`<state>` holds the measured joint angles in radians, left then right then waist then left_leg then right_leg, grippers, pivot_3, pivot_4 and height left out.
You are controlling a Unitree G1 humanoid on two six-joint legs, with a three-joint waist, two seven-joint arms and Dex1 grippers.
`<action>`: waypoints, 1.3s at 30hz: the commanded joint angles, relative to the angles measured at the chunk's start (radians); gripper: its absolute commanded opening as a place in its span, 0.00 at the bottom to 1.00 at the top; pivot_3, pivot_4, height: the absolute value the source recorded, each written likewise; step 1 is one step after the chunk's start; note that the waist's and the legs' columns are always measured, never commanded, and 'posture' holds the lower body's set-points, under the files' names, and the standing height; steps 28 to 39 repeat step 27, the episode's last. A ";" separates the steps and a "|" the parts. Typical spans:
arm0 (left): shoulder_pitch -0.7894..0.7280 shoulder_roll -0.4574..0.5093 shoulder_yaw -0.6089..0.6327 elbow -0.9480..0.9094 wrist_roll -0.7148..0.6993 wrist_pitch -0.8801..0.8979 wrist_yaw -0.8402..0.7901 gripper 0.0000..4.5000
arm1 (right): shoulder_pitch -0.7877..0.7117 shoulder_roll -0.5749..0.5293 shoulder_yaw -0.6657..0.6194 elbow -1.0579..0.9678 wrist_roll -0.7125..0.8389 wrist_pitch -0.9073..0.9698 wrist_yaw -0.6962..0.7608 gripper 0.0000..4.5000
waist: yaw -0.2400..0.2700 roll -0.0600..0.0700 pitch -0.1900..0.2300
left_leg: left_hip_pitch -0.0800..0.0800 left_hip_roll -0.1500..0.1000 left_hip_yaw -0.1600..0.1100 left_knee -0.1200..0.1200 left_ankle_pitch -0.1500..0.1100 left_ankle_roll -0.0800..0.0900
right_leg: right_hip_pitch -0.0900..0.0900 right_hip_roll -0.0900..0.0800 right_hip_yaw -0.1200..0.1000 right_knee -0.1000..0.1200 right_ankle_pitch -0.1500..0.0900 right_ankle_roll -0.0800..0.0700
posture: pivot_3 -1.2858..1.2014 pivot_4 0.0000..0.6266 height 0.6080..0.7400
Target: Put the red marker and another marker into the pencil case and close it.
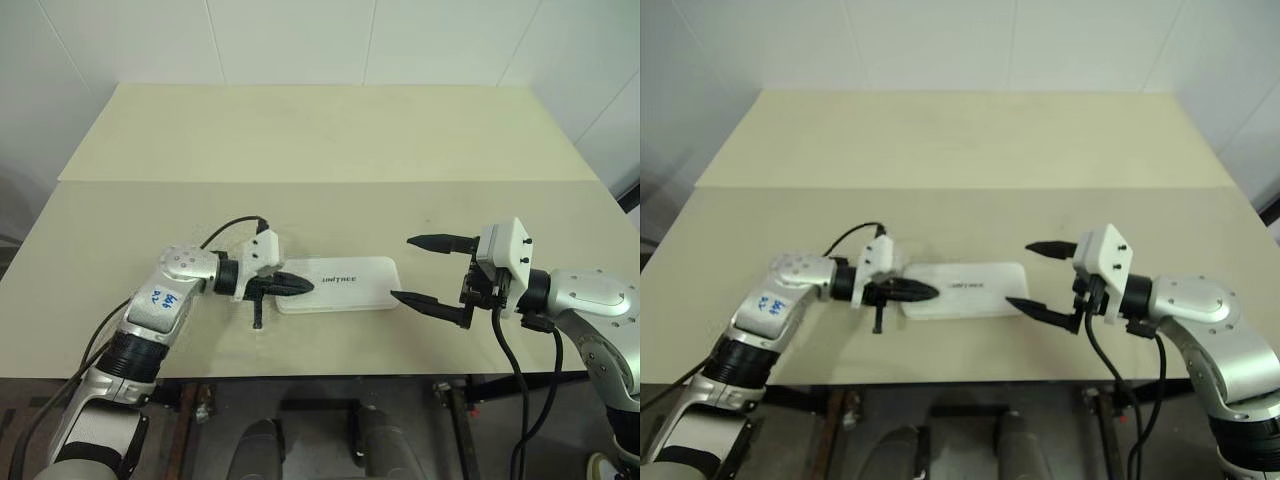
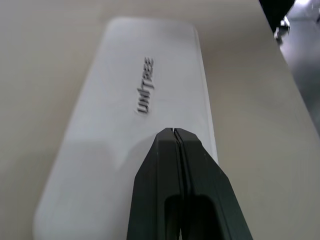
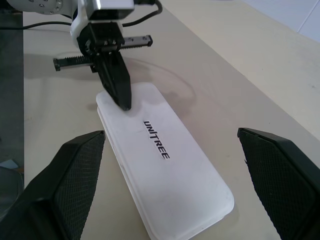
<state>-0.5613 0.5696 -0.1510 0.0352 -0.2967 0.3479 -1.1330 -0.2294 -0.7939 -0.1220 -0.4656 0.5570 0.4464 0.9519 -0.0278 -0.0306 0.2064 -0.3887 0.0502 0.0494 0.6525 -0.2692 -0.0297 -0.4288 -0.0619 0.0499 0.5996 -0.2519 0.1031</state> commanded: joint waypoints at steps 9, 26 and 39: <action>0.039 0.110 0.178 -0.234 -0.199 0.101 -0.029 0.75 | -0.007 0.006 -0.036 0.101 0.025 -0.070 0.084 1.00 | -0.001 0.000 0.000 | 0.001 0.000 0.000 -0.002 0.000 0.000 | 0.000 0.000 0.000 0.000 0.002 0.004 | 0.52 0.24 1.00; 0.118 0.184 0.218 -0.309 -0.229 0.121 -0.018 0.99 | -0.014 0.004 -0.067 0.164 0.003 -0.161 0.096 1.00 | -0.002 0.000 0.000 | 0.001 0.000 0.001 -0.002 0.000 0.000 | -0.001 0.000 0.001 -0.001 0.001 0.001 | 0.52 0.24 1.00; 0.113 0.185 0.216 -0.308 -0.230 0.124 -0.016 0.99 | -0.020 0.003 -0.066 0.169 0.003 -0.160 0.098 1.00 | -0.002 0.000 0.000 | 0.001 0.000 0.001 -0.002 0.000 0.000 | 0.000 0.000 0.001 -0.001 0.001 0.001 | 0.52 0.24 1.00</action>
